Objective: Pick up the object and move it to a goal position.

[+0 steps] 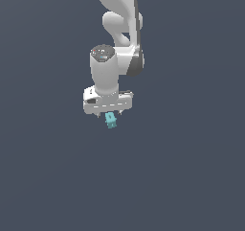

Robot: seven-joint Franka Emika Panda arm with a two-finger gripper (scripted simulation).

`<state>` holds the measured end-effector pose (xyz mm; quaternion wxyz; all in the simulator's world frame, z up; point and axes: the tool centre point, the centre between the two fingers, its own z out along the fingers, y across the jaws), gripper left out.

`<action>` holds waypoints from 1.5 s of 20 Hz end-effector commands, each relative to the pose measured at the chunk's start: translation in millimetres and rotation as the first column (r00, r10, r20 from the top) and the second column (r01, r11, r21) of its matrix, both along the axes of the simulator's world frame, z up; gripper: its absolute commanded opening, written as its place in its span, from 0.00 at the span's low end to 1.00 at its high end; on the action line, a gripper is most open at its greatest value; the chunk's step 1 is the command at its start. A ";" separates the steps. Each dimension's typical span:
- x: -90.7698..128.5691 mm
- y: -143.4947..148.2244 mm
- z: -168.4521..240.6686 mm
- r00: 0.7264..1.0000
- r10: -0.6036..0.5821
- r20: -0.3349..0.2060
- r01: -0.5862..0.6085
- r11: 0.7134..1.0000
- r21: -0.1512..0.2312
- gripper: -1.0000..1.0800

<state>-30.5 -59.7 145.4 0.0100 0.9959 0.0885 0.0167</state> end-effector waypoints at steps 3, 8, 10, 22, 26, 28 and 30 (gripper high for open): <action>-17.8 -2.6 -26.2 0.997 0.077 -0.017 -0.077 0.997 0.006 0.96; -31.6 -4.1 -44.3 0.991 0.133 -0.029 -0.132 0.991 0.013 0.96; -35.3 -4.4 -48.8 0.989 0.147 -0.032 -0.146 0.989 0.015 0.96; -39.0 -4.7 -64.7 0.987 0.158 -0.035 -0.158 0.987 0.017 0.96; -40.0 -4.5 -84.7 0.987 0.160 -0.035 -0.159 0.987 0.017 0.96; -40.1 -4.5 -93.3 0.986 0.161 -0.035 -0.160 0.987 0.017 0.96; -40.0 -4.5 -99.1 0.986 0.161 -0.035 -0.161 0.987 0.017 0.96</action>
